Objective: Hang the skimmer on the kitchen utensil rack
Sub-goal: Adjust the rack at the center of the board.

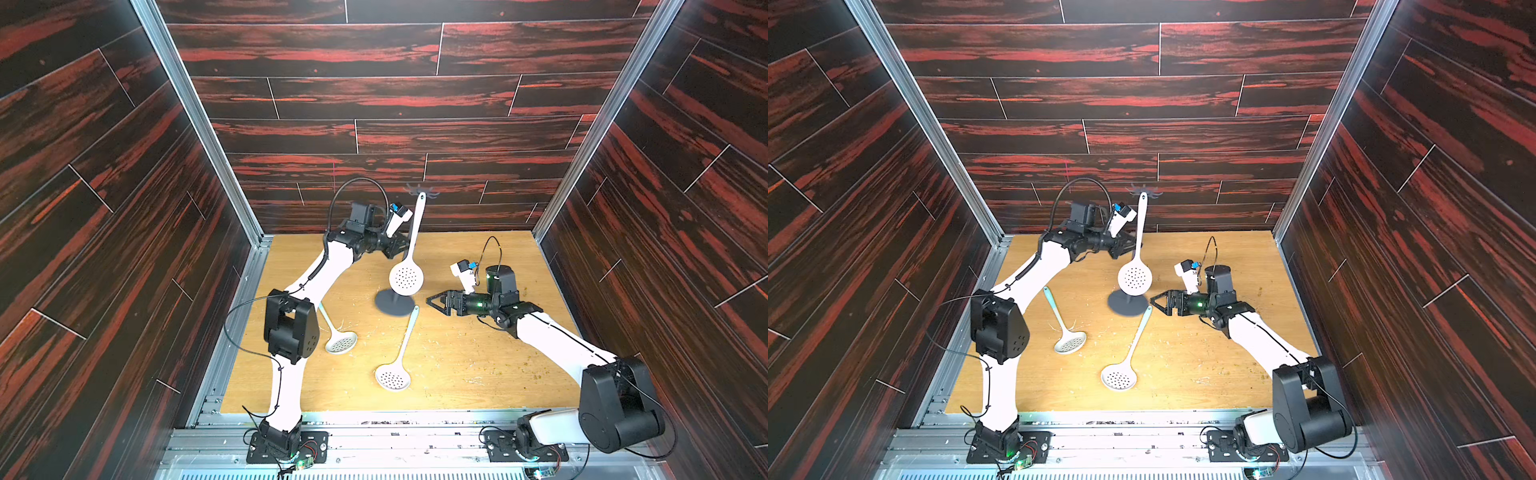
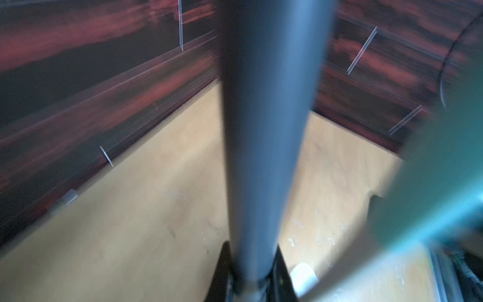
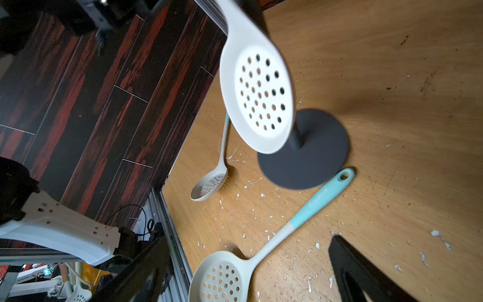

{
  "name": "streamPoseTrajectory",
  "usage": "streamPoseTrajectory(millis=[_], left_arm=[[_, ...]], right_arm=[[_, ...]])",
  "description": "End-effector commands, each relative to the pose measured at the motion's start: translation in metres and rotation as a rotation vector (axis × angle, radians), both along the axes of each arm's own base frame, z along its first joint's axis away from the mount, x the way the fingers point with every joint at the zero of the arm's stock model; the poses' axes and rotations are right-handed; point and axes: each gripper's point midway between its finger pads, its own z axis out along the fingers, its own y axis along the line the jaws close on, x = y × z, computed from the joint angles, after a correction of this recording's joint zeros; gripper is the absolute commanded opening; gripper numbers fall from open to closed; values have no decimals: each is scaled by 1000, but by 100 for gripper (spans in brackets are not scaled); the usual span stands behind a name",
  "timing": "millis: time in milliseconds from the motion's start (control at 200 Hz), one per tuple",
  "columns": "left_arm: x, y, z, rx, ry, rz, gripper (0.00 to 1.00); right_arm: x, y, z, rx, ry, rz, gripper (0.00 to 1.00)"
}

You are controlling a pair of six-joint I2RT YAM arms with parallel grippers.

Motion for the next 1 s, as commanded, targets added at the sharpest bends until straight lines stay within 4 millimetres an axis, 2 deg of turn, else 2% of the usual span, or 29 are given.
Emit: streamPoseTrajectory(millis=[0, 230, 416, 636, 997], left_arm=[[-15, 1, 4, 4, 42, 23, 0], [-16, 12, 6, -58, -33, 176, 0], [-10, 30, -10, -43, -133, 409, 0], [-4, 52, -20, -54, -252, 680, 0], [-4, 53, -35, -20, -415, 941, 0]], right_arm=[[-2, 1, 0, -1, -11, 9, 98], [-6, 0, 1, 16, -25, 8, 98], [-12, 0, -2, 26, -26, 15, 98], [-18, -2, -4, 29, -29, 20, 98], [-28, -7, -11, 6, -5, 10, 98]])
